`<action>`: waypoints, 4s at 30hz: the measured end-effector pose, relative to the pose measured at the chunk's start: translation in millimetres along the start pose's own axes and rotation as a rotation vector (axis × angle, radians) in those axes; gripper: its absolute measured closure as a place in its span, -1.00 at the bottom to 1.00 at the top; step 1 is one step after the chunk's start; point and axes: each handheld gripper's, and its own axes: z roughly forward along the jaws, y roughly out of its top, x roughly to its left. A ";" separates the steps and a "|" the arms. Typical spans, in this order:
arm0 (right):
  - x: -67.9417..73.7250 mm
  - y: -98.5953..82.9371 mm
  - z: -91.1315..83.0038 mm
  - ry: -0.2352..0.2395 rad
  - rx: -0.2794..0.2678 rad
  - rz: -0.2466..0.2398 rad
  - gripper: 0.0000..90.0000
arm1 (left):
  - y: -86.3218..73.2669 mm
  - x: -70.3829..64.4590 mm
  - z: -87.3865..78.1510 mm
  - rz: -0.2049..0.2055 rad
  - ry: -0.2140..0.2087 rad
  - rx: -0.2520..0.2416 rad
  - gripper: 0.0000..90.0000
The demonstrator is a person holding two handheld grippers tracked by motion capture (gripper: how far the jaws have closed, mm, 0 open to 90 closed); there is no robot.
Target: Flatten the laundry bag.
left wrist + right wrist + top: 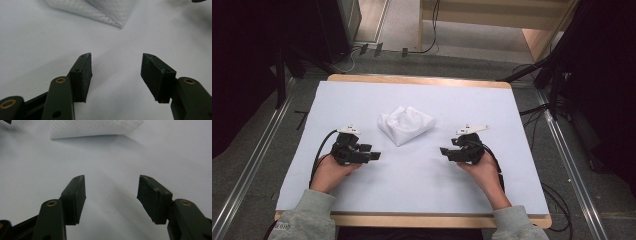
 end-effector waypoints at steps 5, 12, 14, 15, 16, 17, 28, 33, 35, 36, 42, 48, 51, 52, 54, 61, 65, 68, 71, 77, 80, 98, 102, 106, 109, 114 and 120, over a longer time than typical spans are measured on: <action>-0.6 -0.4 0.1 0.010 0.003 0.009 -0.09 | -0.3 1.7 1.6 -0.008 0.001 0.021 -0.05; -2.6 -0.9 0.1 0.026 -0.001 0.028 -0.06 | 2.0 0.6 2.4 0.010 -0.032 0.031 -0.11; -2.5 -0.8 0.0 0.028 0.000 0.031 -0.05 | 2.0 0.7 2.3 0.008 -0.034 0.030 -0.11; -2.5 -0.8 -0.1 0.032 0.000 0.029 -0.04 | 2.2 0.8 2.3 0.005 -0.036 0.028 -0.12; -2.5 -0.8 -0.1 0.032 0.000 0.029 -0.04 | 2.3 0.9 2.1 0.006 -0.036 0.025 -0.12; -2.3 -0.9 -0.2 0.032 0.004 0.031 -0.04 | 2.5 1.2 2.2 0.009 -0.035 0.026 -0.12; -2.8 -1.7 -2.1 0.026 0.008 0.038 0.01 | 4.5 -0.5 3.1 0.020 -0.037 0.036 -0.09; -2.5 -1.4 -2.6 0.029 0.009 0.045 0.05 | 4.6 0.3 1.3 0.016 -0.037 0.033 -0.09; -1.2 -0.5 -4.1 0.035 0.005 0.050 0.09 | 4.7 0.1 1.0 0.017 -0.039 0.033 -0.08; -0.8 -0.1 -4.3 0.034 0.002 0.047 0.09 | 4.8 0.2 0.9 0.017 -0.040 0.033 -0.08; -0.1 1.0 -5.1 0.038 -0.003 0.047 0.11 | 5.0 0.0 0.1 0.012 -0.044 0.029 -0.08; 3.0 3.3 -6.1 0.048 -0.008 0.053 0.17 | 4.9 0.4 -0.8 0.014 -0.044 0.025 -0.08; 4.8 4.6 -6.7 0.048 -0.010 0.051 0.23 | 4.9 -0.1 -1.6 0.016 -0.042 0.023 -0.08; 5.1 5.5 -6.7 0.045 -0.008 0.045 0.26 | 4.8 -0.1 -1.7 0.014 -0.042 0.022 -0.08; 4.7 9.1 -6.4 0.052 -0.007 0.065 0.35 | 4.4 1.4 -1.6 0.002 -0.045 0.021 -0.08; 8.5 18.1 -2.1 0.060 -0.007 0.063 0.44 | 1.9 -0.9 -6.1 -0.001 -0.042 0.011 -0.08; 9.5 21.0 -1.2 0.066 -0.006 0.057 0.47 | 0.5 -0.5 -7.6 -0.008 -0.040 0.007 -0.08; 9.6 24.5 -1.6 0.068 -0.011 0.052 0.48 | -0.7 -1.1 -9.7 -0.008 -0.039 0.008 -0.08; 9.9 29.7 -1.4 0.069 -0.015 0.047 0.47 | -2.0 -1.2 -11.7 -0.014 -0.039 0.005 -0.09; 11.4 36.5 -0.5 0.073 -0.017 0.031 0.39 | -5.6 -1.6 -16.1 -0.023 -0.030 0.005 -0.09; 13.7 44.3 1.0 0.085 -0.018 0.025 0.39 | -7.3 -1.6 -18.1 -0.028 -0.029 0.007 -0.10; 29.4 83.2 29.9 0.114 -0.003 -0.043 0.41 | -12.3 3.0 -26.9 -0.040 -0.029 0.005 -0.13; 32.5 90.7 36.8 0.139 -0.010 -0.038 0.42 | -11.8 3.6 -28.5 -0.035 -0.029 0.001 -0.13; 35.2 96.7 48.0 0.135 0.005 -0.041 0.42 | -11.6 3.8 -29.5 -0.038 -0.024 -0.002 -0.13; 36.2 98.7 52.6 0.142 0.001 -0.038 0.43 | -11.5 3.9 -30.1 -0.031 -0.022 -0.005 -0.13; 43.3 109.4 64.2 0.146 0.022 -0.064 0.43 | -11.8 5.5 -31.0 -0.033 -0.025 -0.009 -0.13; 50.0 115.1 73.6 0.147 0.031 -0.080 0.44 | -11.5 6.4 -31.4 -0.037 -0.023 -0.008 -0.13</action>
